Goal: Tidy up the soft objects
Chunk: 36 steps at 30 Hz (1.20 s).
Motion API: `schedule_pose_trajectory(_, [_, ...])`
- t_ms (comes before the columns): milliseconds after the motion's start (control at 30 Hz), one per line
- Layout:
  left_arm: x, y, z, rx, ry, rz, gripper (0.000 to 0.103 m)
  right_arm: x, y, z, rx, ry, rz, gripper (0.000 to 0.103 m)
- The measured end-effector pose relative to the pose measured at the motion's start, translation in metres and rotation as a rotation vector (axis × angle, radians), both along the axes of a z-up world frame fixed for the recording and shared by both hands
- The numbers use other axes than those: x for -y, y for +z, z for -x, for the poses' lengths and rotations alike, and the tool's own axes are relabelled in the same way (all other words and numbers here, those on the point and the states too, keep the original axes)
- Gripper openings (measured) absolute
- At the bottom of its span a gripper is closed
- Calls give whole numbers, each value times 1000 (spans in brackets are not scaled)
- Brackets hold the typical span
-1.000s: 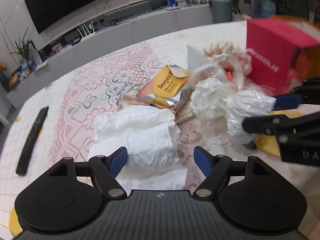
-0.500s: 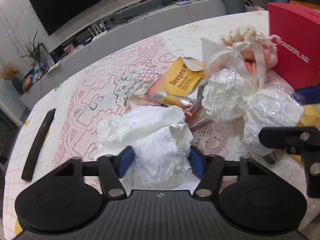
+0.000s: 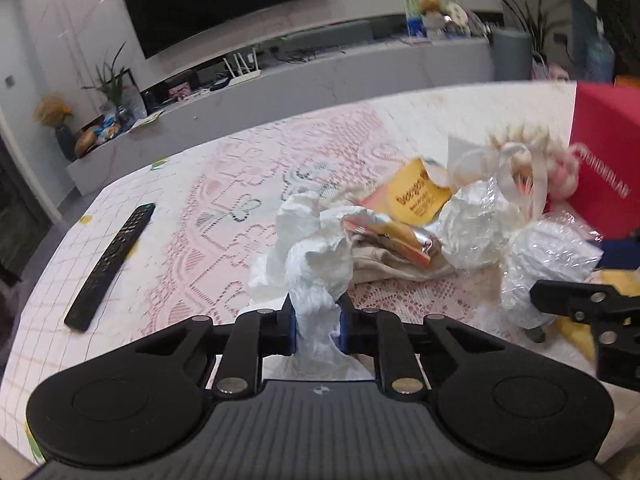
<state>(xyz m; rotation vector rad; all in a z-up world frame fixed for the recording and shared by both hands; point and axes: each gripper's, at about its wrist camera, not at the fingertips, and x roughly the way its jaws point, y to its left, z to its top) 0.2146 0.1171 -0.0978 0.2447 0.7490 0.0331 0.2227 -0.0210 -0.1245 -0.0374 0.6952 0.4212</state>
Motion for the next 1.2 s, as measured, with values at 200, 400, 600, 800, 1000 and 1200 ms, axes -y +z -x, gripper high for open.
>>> schedule_pose_trajectory(200, [1, 26, 24, 63, 4, 65, 20, -5, 18, 19, 74, 45, 14, 41])
schedule_pose_trajectory(400, [12, 35, 39, 85, -29, 109, 20, -10, 31, 37, 120, 86, 28, 41])
schedule_pose_trajectory(600, [18, 44, 60, 112, -6, 174, 20, -7, 48, 47, 147, 56, 44, 41])
schedule_pose_trajectory(800, [24, 60, 83, 172, -7, 240, 20, 9, 67, 70, 170, -15, 14, 41])
schedule_pose_trajectory(1000, [48, 79, 108, 242, -91, 310, 20, 43, 83, 109, 185, -111, -45, 41])
schedule_pose_trajectory(1200, [86, 101, 121, 261, -219, 391, 20, 98, 103, 139, 205, -240, -83, 41])
